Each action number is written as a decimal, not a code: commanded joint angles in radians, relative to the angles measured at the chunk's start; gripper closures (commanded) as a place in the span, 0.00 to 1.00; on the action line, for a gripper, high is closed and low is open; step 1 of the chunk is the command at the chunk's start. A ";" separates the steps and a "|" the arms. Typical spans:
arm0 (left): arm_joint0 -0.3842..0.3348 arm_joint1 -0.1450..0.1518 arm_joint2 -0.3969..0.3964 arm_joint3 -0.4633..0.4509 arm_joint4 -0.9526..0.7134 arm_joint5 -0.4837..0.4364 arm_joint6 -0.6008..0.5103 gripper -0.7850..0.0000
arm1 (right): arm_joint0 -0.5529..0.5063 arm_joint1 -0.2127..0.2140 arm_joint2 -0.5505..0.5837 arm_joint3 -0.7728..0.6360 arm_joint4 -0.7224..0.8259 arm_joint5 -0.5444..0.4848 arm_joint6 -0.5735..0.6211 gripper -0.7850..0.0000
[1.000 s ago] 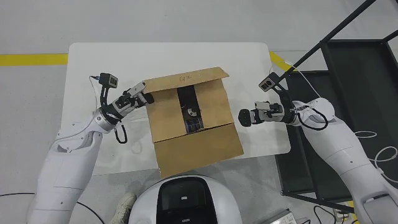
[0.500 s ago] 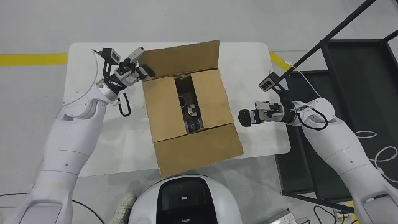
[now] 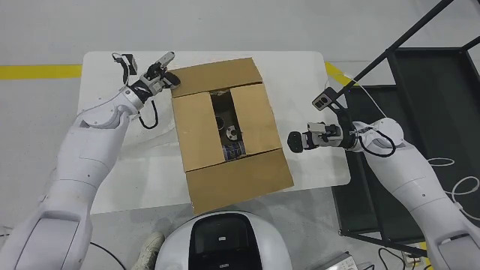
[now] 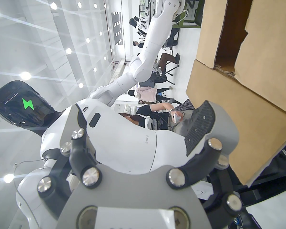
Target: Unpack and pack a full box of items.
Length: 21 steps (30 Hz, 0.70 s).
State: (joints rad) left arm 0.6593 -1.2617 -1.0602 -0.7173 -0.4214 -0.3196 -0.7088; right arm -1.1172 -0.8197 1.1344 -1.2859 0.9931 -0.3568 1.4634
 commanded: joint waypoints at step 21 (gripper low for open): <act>0.065 0.087 -0.196 -0.023 -0.034 -0.171 -0.233 0.00 | -0.001 0.000 -0.001 -0.004 -0.004 0.002 -0.007 0.00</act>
State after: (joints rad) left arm 0.6960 -1.1862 -1.2194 -0.7027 -0.4212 -0.4869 -0.9107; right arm -1.1173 -0.8197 1.1342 -1.2863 0.9930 -0.3566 1.4632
